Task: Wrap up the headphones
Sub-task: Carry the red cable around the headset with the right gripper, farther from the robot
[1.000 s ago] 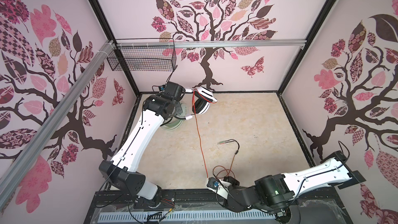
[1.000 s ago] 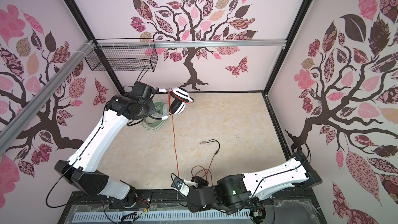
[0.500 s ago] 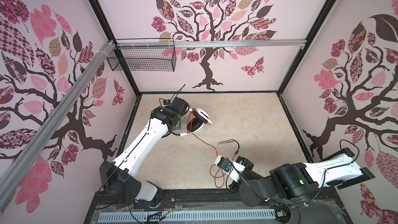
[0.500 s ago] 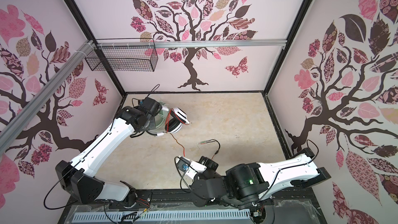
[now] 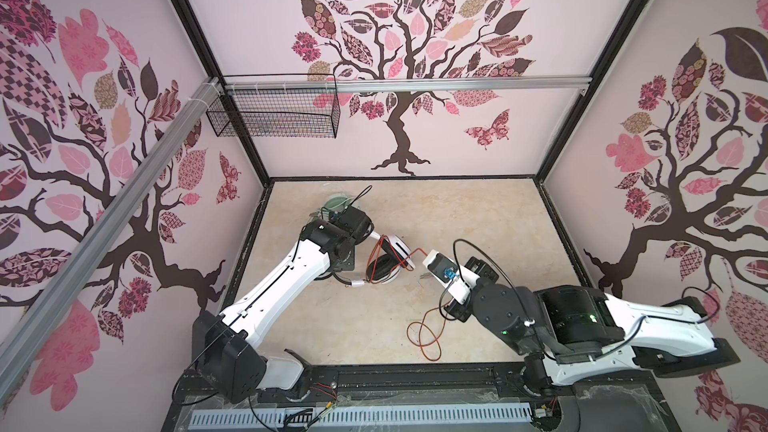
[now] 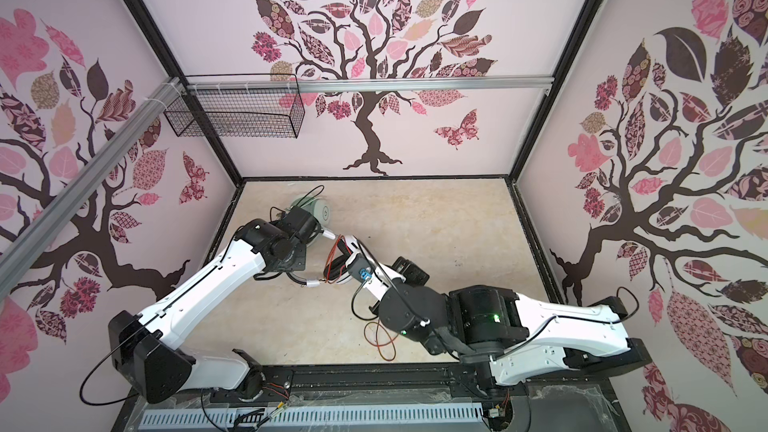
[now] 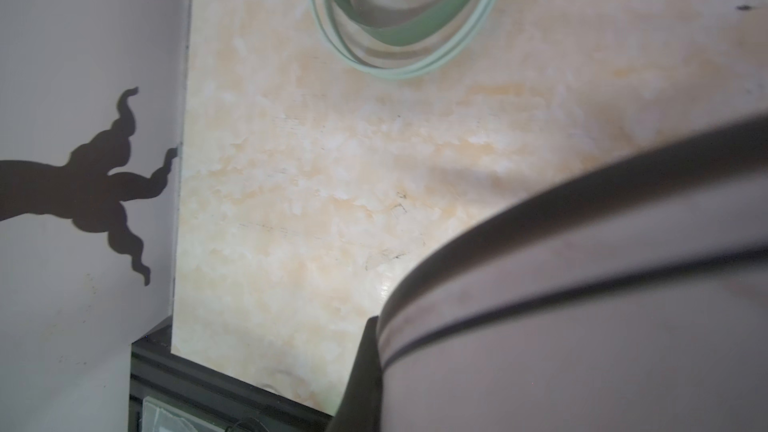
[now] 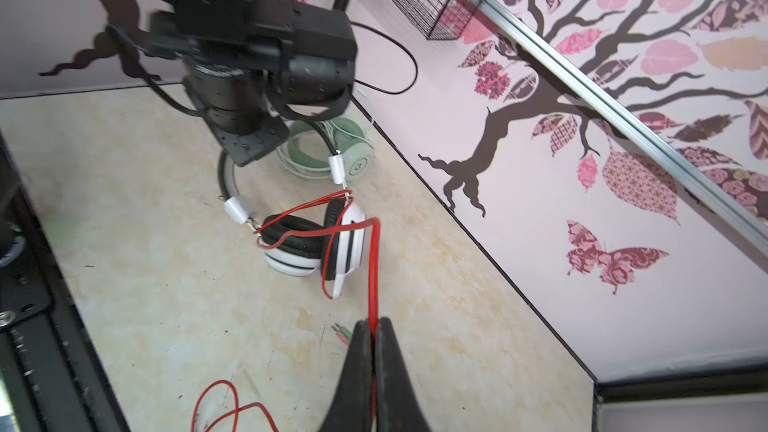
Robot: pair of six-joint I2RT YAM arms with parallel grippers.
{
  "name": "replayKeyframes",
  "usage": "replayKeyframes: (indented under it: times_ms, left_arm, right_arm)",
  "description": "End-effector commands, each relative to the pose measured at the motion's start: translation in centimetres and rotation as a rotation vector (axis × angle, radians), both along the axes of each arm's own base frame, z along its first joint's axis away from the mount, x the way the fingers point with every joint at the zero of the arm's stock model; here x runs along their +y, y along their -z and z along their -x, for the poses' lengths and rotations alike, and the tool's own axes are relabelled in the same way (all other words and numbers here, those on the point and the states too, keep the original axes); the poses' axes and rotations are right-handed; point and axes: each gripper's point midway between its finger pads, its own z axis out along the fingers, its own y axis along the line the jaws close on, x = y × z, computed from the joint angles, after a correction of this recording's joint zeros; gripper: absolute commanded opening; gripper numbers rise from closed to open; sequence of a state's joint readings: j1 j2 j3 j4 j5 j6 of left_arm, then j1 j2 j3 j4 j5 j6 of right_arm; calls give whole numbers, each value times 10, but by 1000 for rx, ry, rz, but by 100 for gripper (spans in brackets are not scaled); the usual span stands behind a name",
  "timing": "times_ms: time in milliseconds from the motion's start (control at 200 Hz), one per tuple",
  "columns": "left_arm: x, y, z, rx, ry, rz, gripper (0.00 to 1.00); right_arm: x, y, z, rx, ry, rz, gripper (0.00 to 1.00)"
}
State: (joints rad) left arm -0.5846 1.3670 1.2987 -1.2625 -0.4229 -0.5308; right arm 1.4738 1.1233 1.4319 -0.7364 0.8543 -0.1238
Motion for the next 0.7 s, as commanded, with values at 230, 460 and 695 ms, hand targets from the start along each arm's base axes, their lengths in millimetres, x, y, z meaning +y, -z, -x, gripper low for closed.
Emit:
replayKeyframes:
  times_ms: [230,460,695]
  left_arm:
    - [-63,-11,60,52,330,294,0]
    - [-68,-16,81,76,385,384,0]
    - [-72,-10,87,97,370,430,0]
  right_arm:
    - [-36,6,-97,25,149,-77,0]
    - [-39,8,-139,65,169,-109,0]
    - [-5,-7,-142,100,35,-168,0]
